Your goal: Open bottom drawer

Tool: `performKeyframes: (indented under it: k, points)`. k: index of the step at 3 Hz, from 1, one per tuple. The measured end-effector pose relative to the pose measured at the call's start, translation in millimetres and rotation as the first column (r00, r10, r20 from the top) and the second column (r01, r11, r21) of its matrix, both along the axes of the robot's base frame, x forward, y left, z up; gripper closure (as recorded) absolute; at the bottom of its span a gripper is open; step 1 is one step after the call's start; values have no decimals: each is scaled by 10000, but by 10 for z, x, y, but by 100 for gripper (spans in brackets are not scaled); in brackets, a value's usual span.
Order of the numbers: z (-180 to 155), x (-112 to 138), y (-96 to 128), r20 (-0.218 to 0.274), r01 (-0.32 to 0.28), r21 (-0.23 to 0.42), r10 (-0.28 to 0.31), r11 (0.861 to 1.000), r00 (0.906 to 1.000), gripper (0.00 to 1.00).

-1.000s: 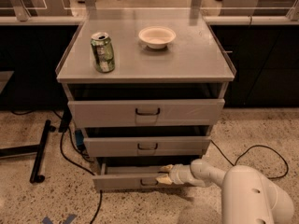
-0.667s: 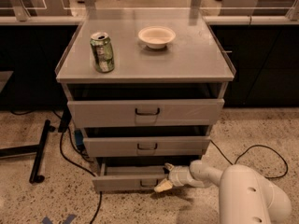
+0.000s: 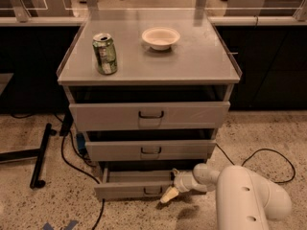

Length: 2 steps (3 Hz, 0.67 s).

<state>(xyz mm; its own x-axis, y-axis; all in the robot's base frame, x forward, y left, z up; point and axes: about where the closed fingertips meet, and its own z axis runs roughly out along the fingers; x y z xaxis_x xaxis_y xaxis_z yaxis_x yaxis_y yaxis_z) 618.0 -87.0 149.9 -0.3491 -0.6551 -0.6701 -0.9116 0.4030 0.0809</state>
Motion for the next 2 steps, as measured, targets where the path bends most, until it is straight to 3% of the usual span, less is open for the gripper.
performKeyframes:
  k: [2]
  points:
    - [3,-77,23,-202,-115,-82,113,9999,9997,43]
